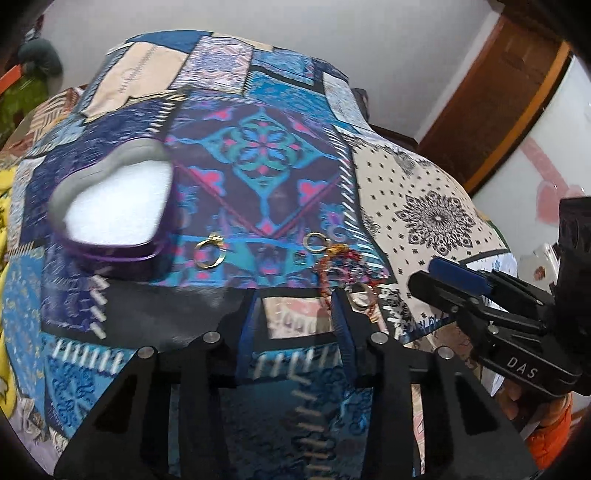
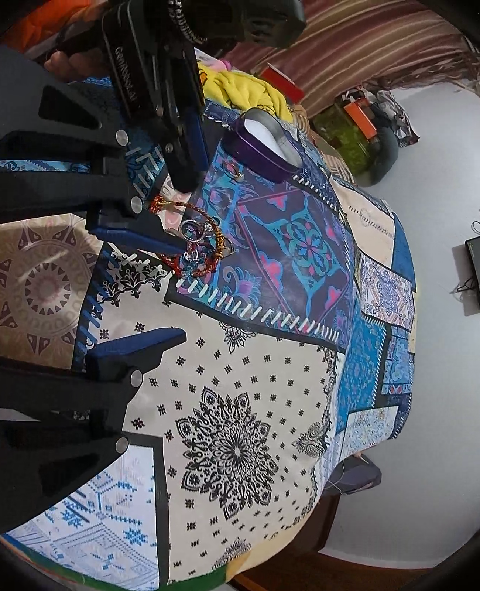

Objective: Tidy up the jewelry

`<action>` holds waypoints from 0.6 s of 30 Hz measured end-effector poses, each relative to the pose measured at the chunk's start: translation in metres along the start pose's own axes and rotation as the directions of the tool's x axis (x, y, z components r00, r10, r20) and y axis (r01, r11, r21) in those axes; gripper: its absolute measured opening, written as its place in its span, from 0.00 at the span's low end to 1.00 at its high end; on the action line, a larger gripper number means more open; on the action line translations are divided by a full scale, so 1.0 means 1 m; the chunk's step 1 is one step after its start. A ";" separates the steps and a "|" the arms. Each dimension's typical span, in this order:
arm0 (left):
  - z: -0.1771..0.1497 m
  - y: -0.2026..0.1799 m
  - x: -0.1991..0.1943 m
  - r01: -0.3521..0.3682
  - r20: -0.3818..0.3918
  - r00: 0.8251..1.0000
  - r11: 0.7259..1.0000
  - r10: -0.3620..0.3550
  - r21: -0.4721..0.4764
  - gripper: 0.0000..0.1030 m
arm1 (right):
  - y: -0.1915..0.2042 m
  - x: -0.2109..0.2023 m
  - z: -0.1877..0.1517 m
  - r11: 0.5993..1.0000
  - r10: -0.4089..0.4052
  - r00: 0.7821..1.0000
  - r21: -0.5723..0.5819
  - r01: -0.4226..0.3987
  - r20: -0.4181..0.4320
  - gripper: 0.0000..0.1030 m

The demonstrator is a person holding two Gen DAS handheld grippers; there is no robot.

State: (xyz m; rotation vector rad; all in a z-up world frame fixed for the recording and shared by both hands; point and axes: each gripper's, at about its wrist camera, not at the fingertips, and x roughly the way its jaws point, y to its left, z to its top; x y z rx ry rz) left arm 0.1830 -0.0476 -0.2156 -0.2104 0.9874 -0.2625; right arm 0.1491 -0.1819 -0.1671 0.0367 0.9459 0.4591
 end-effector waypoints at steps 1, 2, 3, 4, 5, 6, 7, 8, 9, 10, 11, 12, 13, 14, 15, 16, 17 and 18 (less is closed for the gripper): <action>0.001 -0.001 0.001 0.003 -0.003 1.000 1.000 -0.003 0.004 0.31 | 0.000 0.001 0.000 1.000 0.006 1.000 0.001 -0.006 -0.003 0.32; 0.002 -0.002 0.005 0.008 -0.009 1.000 1.000 -0.008 0.008 0.29 | -0.001 0.002 0.000 1.000 0.011 1.000 0.002 -0.011 -0.006 0.31; 0.002 -0.003 0.008 0.011 -0.016 1.000 1.000 -0.011 0.007 0.24 | -0.001 0.002 -0.001 1.000 0.016 1.000 0.004 -0.016 -0.008 0.31; 0.003 -0.003 0.011 0.015 -0.020 1.000 1.000 -0.015 0.006 0.21 | -0.002 0.003 -0.001 1.000 0.018 1.000 0.005 -0.018 -0.008 0.31; 0.003 -0.003 0.014 0.025 -0.026 0.999 1.000 -0.025 0.001 0.19 | -0.002 0.003 -0.001 1.000 0.020 1.000 0.006 -0.020 -0.008 0.31; 0.004 -0.003 0.017 0.035 -0.030 0.999 0.999 -0.035 -0.005 0.12 | -0.003 0.003 -0.002 1.000 0.023 1.000 0.007 -0.023 -0.008 0.31; 0.004 -0.004 0.019 0.044 -0.035 0.998 0.999 -0.044 -0.007 0.08 | -0.003 0.004 -0.001 1.000 0.023 1.000 0.008 -0.023 -0.009 0.31; 0.003 -0.004 0.021 0.046 -0.037 0.998 0.999 -0.047 -0.005 0.06 | -0.004 0.004 -0.001 1.000 0.024 1.000 0.011 -0.024 -0.009 0.31; 0.004 -0.006 0.022 0.041 -0.035 0.999 0.999 -0.041 0.004 0.03 | -0.005 0.004 -0.001 1.000 0.025 1.000 0.014 -0.025 -0.010 0.30; 0.003 -0.007 0.022 0.038 -0.033 0.999 0.999 -0.038 0.010 0.02 | -0.006 0.004 -0.001 1.000 0.027 1.000 0.017 -0.027 -0.010 0.30; 0.003 -0.009 0.020 0.032 -0.025 0.999 0.999 -0.032 0.021 0.01 | -0.007 0.004 -0.001 0.999 0.029 1.000 0.018 -0.028 -0.009 0.30; 0.003 -0.011 0.018 0.027 -0.016 1.000 0.999 -0.027 0.029 0.01 | -0.007 0.003 -0.001 0.999 0.029 1.000 0.019 -0.029 -0.009 0.30; 0.003 -0.012 0.016 0.022 -0.004 1.000 0.999 -0.022 0.039 0.01 | -0.008 0.003 -0.001 0.999 0.029 1.000 0.019 -0.029 -0.008 0.30; 0.003 -0.014 0.011 0.018 0.012 1.000 0.999 -0.018 0.049 0.01 | -0.007 0.003 -0.001 0.999 0.030 1.000 0.018 -0.030 -0.008 0.30; 0.004 -0.015 0.006 0.015 0.030 0.999 0.998 -0.017 0.058 0.01 | -0.007 0.003 -0.001 0.999 0.031 0.999 0.018 -0.031 -0.008 0.30; 0.004 -0.015 0.002 0.014 0.042 0.999 0.998 -0.016 0.063 0.01 | -0.006 0.003 -0.001 0.999 0.032 0.999 0.016 -0.032 -0.008 0.30; 0.005 -0.016 -0.004 0.008 0.060 0.998 0.998 -0.012 0.068 0.01 | -0.005 0.003 -0.001 0.999 0.033 0.999 0.013 -0.033 -0.009 0.30; 0.006 -0.016 -0.010 0.001 0.079 0.997 0.997 -0.007 0.072 0.01 | -0.004 0.003 0.000 0.999 0.034 0.999 0.009 -0.034 -0.009 0.30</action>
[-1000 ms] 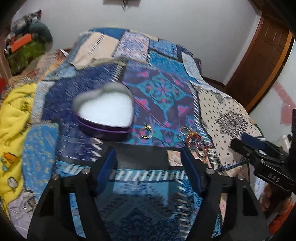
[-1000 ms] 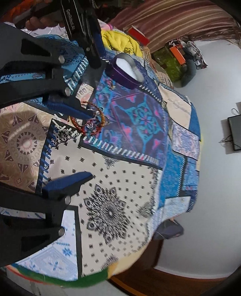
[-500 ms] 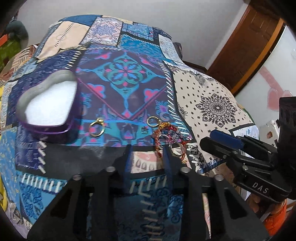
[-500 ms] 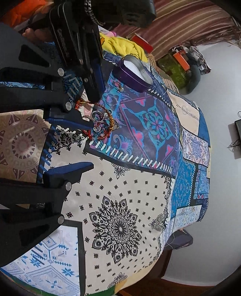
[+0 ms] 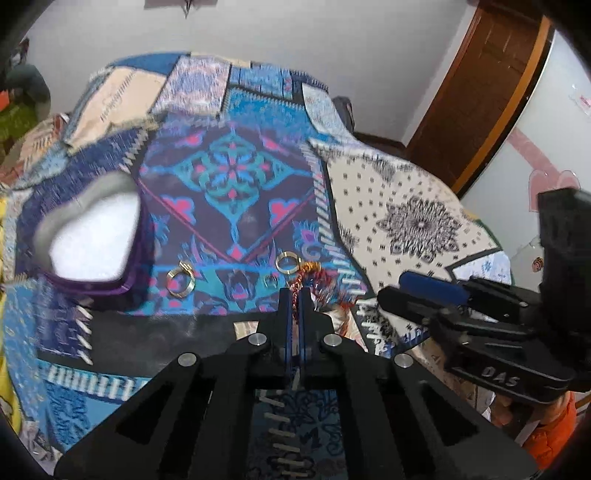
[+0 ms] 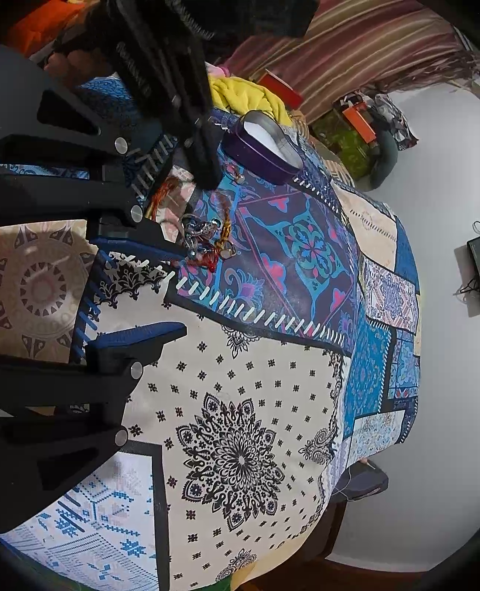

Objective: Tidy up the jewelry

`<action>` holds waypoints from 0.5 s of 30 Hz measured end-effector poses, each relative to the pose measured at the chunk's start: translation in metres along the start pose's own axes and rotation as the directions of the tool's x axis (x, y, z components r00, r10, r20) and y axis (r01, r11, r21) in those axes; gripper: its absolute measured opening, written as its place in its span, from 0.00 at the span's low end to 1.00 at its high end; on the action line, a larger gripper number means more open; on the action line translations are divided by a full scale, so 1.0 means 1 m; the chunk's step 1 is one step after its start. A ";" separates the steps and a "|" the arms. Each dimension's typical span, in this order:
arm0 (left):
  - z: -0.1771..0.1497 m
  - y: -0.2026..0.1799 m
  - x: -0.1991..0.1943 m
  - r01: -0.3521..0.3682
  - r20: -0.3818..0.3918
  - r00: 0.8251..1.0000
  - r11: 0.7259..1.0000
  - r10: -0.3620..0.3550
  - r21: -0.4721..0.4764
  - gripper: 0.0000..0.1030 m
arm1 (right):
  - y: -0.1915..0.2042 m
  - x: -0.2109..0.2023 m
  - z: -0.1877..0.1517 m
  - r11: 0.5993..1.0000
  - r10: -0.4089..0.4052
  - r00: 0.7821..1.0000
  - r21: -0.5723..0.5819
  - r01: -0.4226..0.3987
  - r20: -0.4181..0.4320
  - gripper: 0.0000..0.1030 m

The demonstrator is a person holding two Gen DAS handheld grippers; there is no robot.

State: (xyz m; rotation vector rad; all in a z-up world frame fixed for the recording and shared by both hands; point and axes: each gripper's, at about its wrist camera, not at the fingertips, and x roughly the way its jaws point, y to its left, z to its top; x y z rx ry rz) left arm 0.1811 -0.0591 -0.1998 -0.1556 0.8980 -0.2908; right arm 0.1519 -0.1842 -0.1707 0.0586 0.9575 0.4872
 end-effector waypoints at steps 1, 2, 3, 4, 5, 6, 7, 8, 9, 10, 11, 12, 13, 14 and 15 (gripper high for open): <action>0.001 0.000 -0.003 -0.004 0.010 1.000 1.000 0.004 0.001 0.01 | 0.001 0.001 0.001 1.000 0.001 1.000 -0.005 -0.001 0.000 0.30; 0.003 0.002 -0.008 -0.007 0.023 1.000 1.000 0.007 -0.001 0.01 | 0.003 0.001 0.001 1.000 0.002 1.000 -0.009 -0.003 -0.001 0.30; 0.004 0.004 -0.013 -0.004 0.032 0.999 1.000 0.004 -0.007 0.01 | 0.004 0.002 0.002 1.000 0.004 1.000 -0.014 -0.004 -0.002 0.30; 0.005 0.007 -0.018 0.003 0.043 0.999 1.000 -0.002 -0.015 0.01 | 0.006 0.003 0.002 1.000 0.005 1.000 -0.018 -0.005 -0.003 0.30; 0.006 0.010 -0.023 0.009 0.054 0.998 1.000 -0.008 -0.023 0.01 | 0.007 0.004 0.003 1.000 0.006 1.000 -0.021 -0.006 -0.004 0.30; 0.007 0.012 -0.028 0.007 0.065 0.998 1.000 -0.005 -0.028 0.01 | 0.008 0.005 0.004 1.000 0.010 1.000 -0.025 -0.010 -0.006 0.30; 0.007 0.014 -0.032 0.004 0.072 0.997 1.000 -0.001 -0.031 0.01 | 0.009 0.007 0.005 1.000 0.012 1.000 -0.029 -0.012 -0.008 0.30; 0.007 0.016 -0.036 -0.002 0.080 0.997 0.999 0.005 -0.034 0.01 | 0.010 0.007 0.005 0.999 0.012 1.000 -0.032 -0.012 -0.009 0.30; 0.008 0.019 -0.040 -0.007 0.086 0.996 0.999 0.010 -0.038 0.01 | 0.012 0.009 0.006 0.999 0.014 1.000 -0.037 -0.014 -0.010 0.30; 0.007 0.020 -0.042 -0.010 0.090 0.996 0.999 0.014 -0.041 0.01 | 0.013 0.011 0.007 0.999 0.016 1.000 -0.041 -0.016 -0.012 0.30; 0.007 0.023 -0.045 -0.016 0.093 0.995 0.999 0.020 -0.045 0.01 | 0.014 0.012 0.008 0.999 0.018 1.000 -0.046 -0.019 -0.015 0.30; 0.006 0.025 -0.046 -0.021 0.094 0.995 0.999 0.025 -0.048 0.01 | 0.016 0.014 0.008 0.998 0.019 1.000 -0.051 -0.020 -0.019 0.30; 0.004 0.029 -0.047 -0.032 0.092 0.995 0.998 0.036 -0.051 0.01 | 0.017 0.016 0.009 0.998 0.020 1.000 -0.056 -0.022 -0.023 0.30; 0.003 0.032 -0.047 -0.040 0.087 0.995 0.998 0.044 -0.054 0.01 | 0.018 0.018 0.010 0.998 0.022 0.999 -0.060 -0.024 -0.027 0.30; 0.001 0.035 -0.047 -0.049 0.080 0.995 0.997 0.053 -0.054 0.01 | 0.020 0.020 0.010 0.998 0.026 0.999 -0.064 -0.028 -0.032 0.30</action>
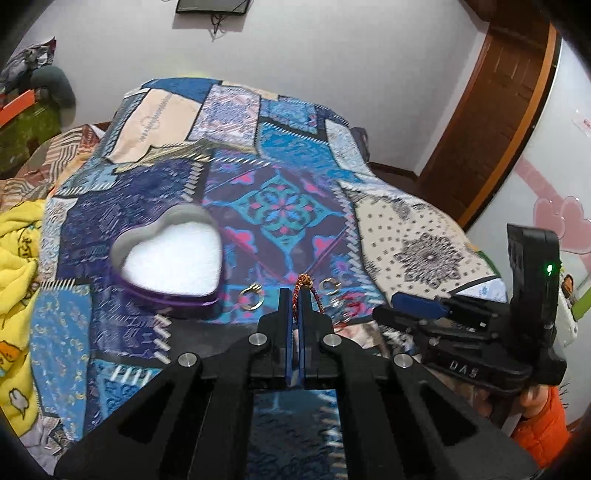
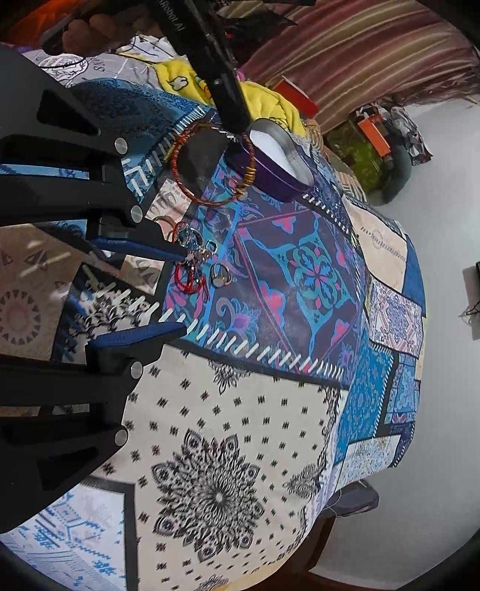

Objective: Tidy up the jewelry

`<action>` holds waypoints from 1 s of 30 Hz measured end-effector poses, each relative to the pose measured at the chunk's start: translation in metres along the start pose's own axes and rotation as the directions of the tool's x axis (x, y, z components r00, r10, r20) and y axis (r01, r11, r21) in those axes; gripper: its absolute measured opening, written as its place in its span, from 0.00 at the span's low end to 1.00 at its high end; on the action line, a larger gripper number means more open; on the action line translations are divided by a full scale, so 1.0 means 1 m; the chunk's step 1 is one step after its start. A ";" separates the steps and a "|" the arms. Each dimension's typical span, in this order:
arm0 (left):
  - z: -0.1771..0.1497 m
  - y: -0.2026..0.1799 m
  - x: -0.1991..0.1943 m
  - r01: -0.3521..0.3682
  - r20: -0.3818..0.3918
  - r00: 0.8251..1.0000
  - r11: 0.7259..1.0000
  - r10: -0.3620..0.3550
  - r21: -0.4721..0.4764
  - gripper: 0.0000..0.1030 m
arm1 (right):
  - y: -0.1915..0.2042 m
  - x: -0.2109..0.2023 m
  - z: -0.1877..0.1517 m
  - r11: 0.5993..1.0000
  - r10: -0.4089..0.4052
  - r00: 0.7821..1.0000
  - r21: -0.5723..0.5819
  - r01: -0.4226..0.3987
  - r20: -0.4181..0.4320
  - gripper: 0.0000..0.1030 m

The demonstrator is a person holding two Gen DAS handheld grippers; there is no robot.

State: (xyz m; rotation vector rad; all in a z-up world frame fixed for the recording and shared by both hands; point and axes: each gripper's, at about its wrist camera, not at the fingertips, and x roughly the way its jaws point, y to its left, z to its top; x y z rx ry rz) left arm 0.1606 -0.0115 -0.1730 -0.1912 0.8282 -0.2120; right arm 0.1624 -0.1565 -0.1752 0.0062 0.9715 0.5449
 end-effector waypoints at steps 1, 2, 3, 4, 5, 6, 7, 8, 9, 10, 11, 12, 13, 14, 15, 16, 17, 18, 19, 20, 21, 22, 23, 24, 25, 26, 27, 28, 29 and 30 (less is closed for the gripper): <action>-0.002 0.002 0.000 -0.009 -0.006 1.000 1.000 0.009 0.001 0.01 | 0.002 0.002 0.001 1.000 0.004 1.000 -0.003 -0.004 -0.005 0.30; -0.004 0.005 0.003 -0.023 -0.017 1.000 1.000 0.023 0.002 0.01 | 0.003 0.002 0.001 1.000 0.008 1.000 -0.006 -0.008 -0.007 0.30; -0.007 0.008 0.006 -0.032 -0.032 0.999 0.999 0.032 0.001 0.01 | 0.006 0.003 0.002 1.000 0.017 1.000 -0.012 -0.017 -0.009 0.30; -0.009 0.010 0.007 -0.041 -0.046 0.998 0.999 0.041 -0.001 0.01 | 0.008 0.003 0.002 1.000 0.023 1.000 -0.017 -0.023 -0.010 0.30; -0.013 0.013 0.010 -0.047 -0.059 0.997 0.999 0.047 -0.004 0.01 | 0.011 0.003 0.002 0.999 0.029 1.000 -0.023 -0.029 -0.012 0.30; -0.016 0.016 0.013 -0.051 -0.076 0.996 0.999 0.050 -0.006 0.01 | 0.014 0.004 0.002 0.999 0.034 0.999 -0.030 -0.034 -0.014 0.30; -0.019 0.017 0.016 -0.055 -0.088 0.995 0.998 0.054 -0.007 0.01 | 0.016 0.005 0.003 0.999 0.036 0.999 -0.038 -0.037 -0.017 0.30; -0.022 0.019 0.018 -0.059 -0.102 0.993 0.998 0.058 -0.007 0.01 | 0.019 0.006 0.003 0.998 0.034 0.999 -0.044 -0.034 -0.017 0.30; -0.025 0.021 0.021 -0.061 -0.116 0.991 0.998 0.060 -0.008 0.01 | 0.020 0.007 0.004 0.998 0.033 0.999 -0.046 -0.033 -0.016 0.30; -0.028 0.022 0.022 -0.061 -0.121 0.991 0.998 0.060 -0.008 0.01 | 0.021 0.008 0.006 0.998 0.031 0.999 -0.047 -0.031 -0.015 0.30; -0.030 0.022 0.023 -0.060 -0.125 0.991 0.998 0.058 -0.008 0.01 | 0.021 0.009 0.007 0.999 0.027 1.000 -0.046 -0.028 -0.014 0.30; -0.031 0.023 0.023 -0.058 -0.124 0.991 0.998 0.057 -0.007 0.01 | 0.020 0.010 0.010 0.999 0.024 1.000 -0.045 -0.024 -0.009 0.30; -0.030 0.023 0.023 -0.057 -0.123 0.991 0.998 0.056 -0.005 0.01 | 0.021 0.011 0.012 0.999 0.023 1.000 -0.046 -0.024 -0.007 0.30; -0.031 0.022 0.023 -0.057 -0.121 0.991 0.998 0.057 -0.001 0.01 | 0.022 0.011 0.014 0.999 0.021 1.000 -0.048 -0.021 -0.006 0.30; -0.031 0.022 0.024 -0.059 -0.121 0.991 0.998 0.059 0.004 0.01 | 0.022 0.013 0.017 0.998 0.017 1.000 -0.056 -0.017 -0.002 0.30; -0.030 0.022 0.024 -0.059 -0.122 0.991 0.998 0.060 0.007 0.01 | 0.024 0.014 0.018 0.998 0.013 1.000 -0.065 -0.013 -0.002 0.28; -0.030 0.021 0.025 -0.059 -0.123 0.991 0.998 0.060 0.012 0.01 | 0.025 0.016 0.019 0.997 0.008 1.000 -0.071 -0.008 -0.003 0.20; -0.030 0.021 0.026 -0.058 -0.124 0.991 0.998 0.060 0.017 0.01 | 0.026 0.021 0.021 0.997 0.003 1.000 -0.080 -0.004 -0.014 0.16; -0.029 0.021 0.026 -0.057 -0.124 0.990 0.998 0.059 0.020 0.02 | 0.026 0.025 0.022 0.997 0.002 1.000 -0.083 -0.004 -0.028 0.15; -0.029 0.021 0.027 -0.056 -0.126 0.990 0.998 0.058 0.023 0.02 | 0.026 0.028 0.021 0.996 -0.001 0.999 -0.084 -0.002 -0.036 0.15; -0.028 0.021 0.028 -0.055 -0.127 0.990 0.998 0.058 0.025 0.02 | 0.026 0.032 0.020 0.996 -0.007 0.999 -0.085 0.003 -0.048 0.13; -0.028 0.021 0.029 -0.054 -0.128 0.990 0.998 0.057 0.025 0.03 | 0.026 0.034 0.019 0.996 -0.002 0.998 -0.087 -0.003 -0.060 0.13; -0.028 0.021 0.029 -0.052 -0.130 0.990 0.998 0.055 0.025 0.03 | 0.026 0.035 0.018 0.996 0.001 0.998 -0.086 -0.006 -0.063 0.13; -0.027 0.022 0.029 -0.050 -0.131 0.990 0.998 0.053 0.024 0.04 | 0.025 0.034 0.017 0.996 0.003 0.998 -0.086 -0.008 -0.062 0.13; -0.027 0.022 0.030 -0.046 -0.133 0.990 0.999 0.048 0.022 0.05 | 0.025 0.033 0.017 0.996 0.005 0.998 -0.088 -0.010 -0.066 0.13; -0.026 0.022 0.030 -0.040 -0.134 0.990 0.999 0.043 0.021 0.06 | 0.024 0.033 0.017 0.996 0.005 0.998 -0.090 -0.011 -0.068 0.13; -0.026 0.022 0.030 -0.038 -0.134 0.990 0.999 0.041 0.023 0.07 | 0.024 0.032 0.017 0.996 0.005 0.998 -0.092 -0.012 -0.070 0.13; -0.026 0.021 0.031 -0.039 -0.134 0.990 0.999 0.042 0.025 0.08 | 0.024 0.031 0.016 0.995 0.004 0.997 -0.099 -0.011 -0.071 0.13; -0.026 0.021 0.032 -0.040 -0.133 0.990 0.999 0.044 0.030 0.08 | 0.025 0.031 0.016 0.995 0.003 0.998 -0.100 -0.010 -0.069 0.13; -0.027 0.020 0.032 -0.043 -0.131 0.990 0.999 0.047 0.034 0.08 | 0.024 0.030 0.014 0.995 0.010 0.998 -0.098 -0.017 -0.068 0.12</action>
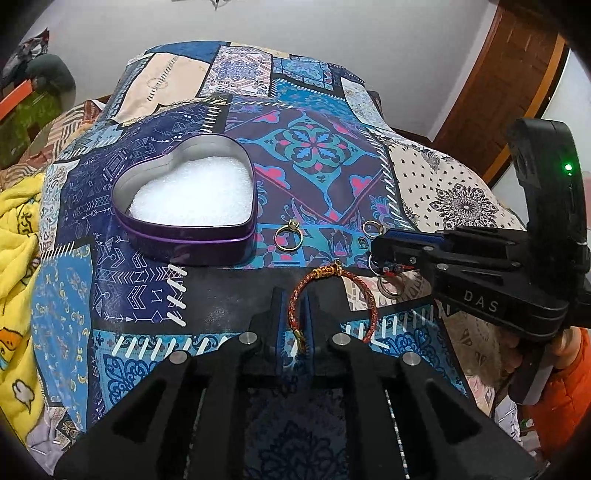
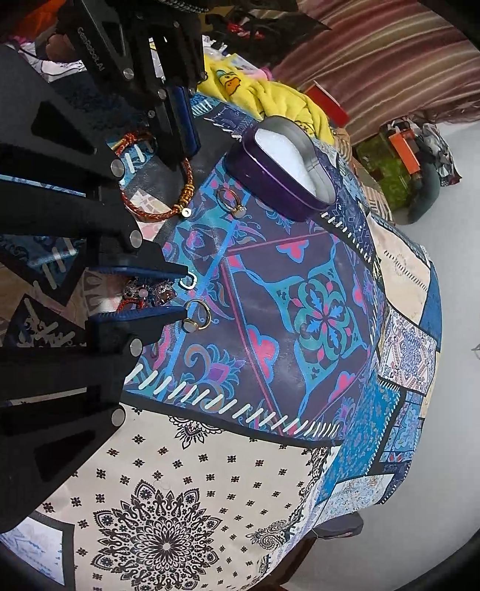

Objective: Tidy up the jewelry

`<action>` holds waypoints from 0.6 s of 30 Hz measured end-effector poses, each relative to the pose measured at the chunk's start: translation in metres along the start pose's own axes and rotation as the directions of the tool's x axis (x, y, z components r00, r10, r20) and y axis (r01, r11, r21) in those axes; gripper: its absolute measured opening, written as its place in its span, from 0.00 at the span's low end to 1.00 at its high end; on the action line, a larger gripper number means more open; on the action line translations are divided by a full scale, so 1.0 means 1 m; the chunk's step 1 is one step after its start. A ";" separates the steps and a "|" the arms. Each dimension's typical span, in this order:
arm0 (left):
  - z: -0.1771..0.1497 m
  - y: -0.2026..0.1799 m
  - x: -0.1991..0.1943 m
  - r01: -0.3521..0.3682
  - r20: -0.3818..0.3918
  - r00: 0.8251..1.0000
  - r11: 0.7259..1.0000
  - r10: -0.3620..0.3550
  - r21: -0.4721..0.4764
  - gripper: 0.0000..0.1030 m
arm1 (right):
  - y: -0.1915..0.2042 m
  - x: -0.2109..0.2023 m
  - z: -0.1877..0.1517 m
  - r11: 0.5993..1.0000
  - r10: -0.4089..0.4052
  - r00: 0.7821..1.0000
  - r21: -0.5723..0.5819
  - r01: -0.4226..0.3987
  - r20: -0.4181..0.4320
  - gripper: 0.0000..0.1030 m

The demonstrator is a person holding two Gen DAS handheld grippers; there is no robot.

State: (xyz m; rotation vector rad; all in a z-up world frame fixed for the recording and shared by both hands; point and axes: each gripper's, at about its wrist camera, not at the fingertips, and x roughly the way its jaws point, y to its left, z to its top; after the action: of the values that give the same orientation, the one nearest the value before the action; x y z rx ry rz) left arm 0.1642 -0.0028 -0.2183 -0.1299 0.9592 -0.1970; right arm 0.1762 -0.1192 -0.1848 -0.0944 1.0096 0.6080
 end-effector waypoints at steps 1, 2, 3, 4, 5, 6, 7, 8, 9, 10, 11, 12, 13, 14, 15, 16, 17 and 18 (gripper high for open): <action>0.000 0.000 0.000 -0.001 0.001 1.000 1.000 0.001 0.003 0.09 | -0.001 0.000 -0.001 1.000 0.007 1.000 0.006 -0.007 0.002 0.12; -0.001 -0.001 0.001 -0.002 0.004 1.000 1.000 0.002 0.006 0.09 | -0.002 -0.001 0.000 1.000 0.010 1.000 0.013 -0.010 0.005 0.12; -0.001 -0.001 0.002 -0.004 0.008 1.000 1.000 0.004 0.005 0.09 | -0.005 -0.002 -0.001 0.999 0.015 1.000 0.031 -0.016 0.009 0.12; 0.000 -0.001 0.002 -0.003 0.009 1.000 1.000 0.003 0.005 0.09 | -0.008 -0.005 -0.001 0.999 0.020 1.000 0.048 -0.020 0.016 0.12; 0.000 -0.002 0.003 -0.003 0.011 1.000 1.000 0.003 0.009 0.09 | -0.009 -0.006 -0.001 0.998 0.022 1.000 0.058 -0.023 0.022 0.12; 0.000 -0.002 0.003 -0.005 0.013 1.000 1.000 0.005 0.012 0.09 | -0.012 -0.011 -0.001 0.997 0.024 0.999 0.071 -0.026 0.032 0.12; 0.000 -0.003 0.003 -0.007 0.014 1.000 1.000 0.007 0.016 0.08 | -0.014 -0.016 -0.001 0.996 0.030 0.999 0.083 -0.034 0.045 0.12; 0.000 -0.004 0.004 -0.015 0.018 1.000 1.000 0.015 0.023 0.06 | -0.016 -0.021 0.000 0.995 0.032 0.998 0.093 -0.037 0.057 0.12; 0.000 -0.005 0.004 -0.029 0.021 0.999 0.999 0.029 0.028 0.03 | -0.017 -0.026 0.000 0.994 0.029 0.997 0.099 -0.036 0.069 0.12; 0.000 -0.006 0.004 -0.034 0.021 0.999 0.999 0.034 0.031 0.03 | -0.017 -0.030 0.001 0.994 0.026 0.997 0.102 -0.034 0.079 0.12; -0.001 -0.006 0.004 -0.037 0.022 0.999 0.999 0.036 0.031 0.02 | -0.018 -0.034 0.002 0.994 0.023 0.996 0.105 -0.032 0.088 0.12; 0.000 -0.006 0.003 -0.033 0.022 0.999 0.999 0.033 0.025 0.02 | -0.018 -0.040 0.002 0.993 0.018 0.995 0.110 -0.029 0.101 0.12; 0.000 -0.006 0.002 -0.028 0.022 0.999 0.999 0.028 0.020 0.02 | -0.019 -0.045 0.002 0.993 0.017 0.994 0.114 -0.029 0.111 0.12; 0.000 -0.007 0.000 -0.023 0.023 0.999 1.000 0.022 0.014 0.02 | -0.020 -0.050 0.003 0.993 0.013 0.993 0.117 -0.027 0.121 0.12; 0.000 -0.007 -0.002 -0.020 0.027 0.999 1.000 0.020 0.011 0.02 | -0.021 -0.054 0.003 0.993 0.009 0.991 0.118 -0.025 0.131 0.12; 0.000 -0.008 -0.004 -0.020 0.031 0.999 1.000 0.020 0.010 0.02 | -0.021 -0.058 0.004 0.993 0.006 0.990 0.120 -0.023 0.138 0.12; 0.000 -0.010 -0.007 -0.020 0.038 0.999 1.000 0.019 0.009 0.02 | -0.021 -0.061 0.004 0.992 0.003 0.989 0.122 -0.021 0.147 0.12; 0.000 -0.011 -0.011 -0.018 0.048 0.999 1.000 0.018 0.008 0.02 | -0.021 -0.064 0.005 0.992 0.000 0.988 0.124 -0.020 0.154 0.12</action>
State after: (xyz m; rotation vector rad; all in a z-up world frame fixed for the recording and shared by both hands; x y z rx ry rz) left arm 0.1575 -0.0110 -0.2074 -0.1178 0.9113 -0.1807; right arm 0.1660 -0.1625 -0.1336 0.0676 0.8959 0.5509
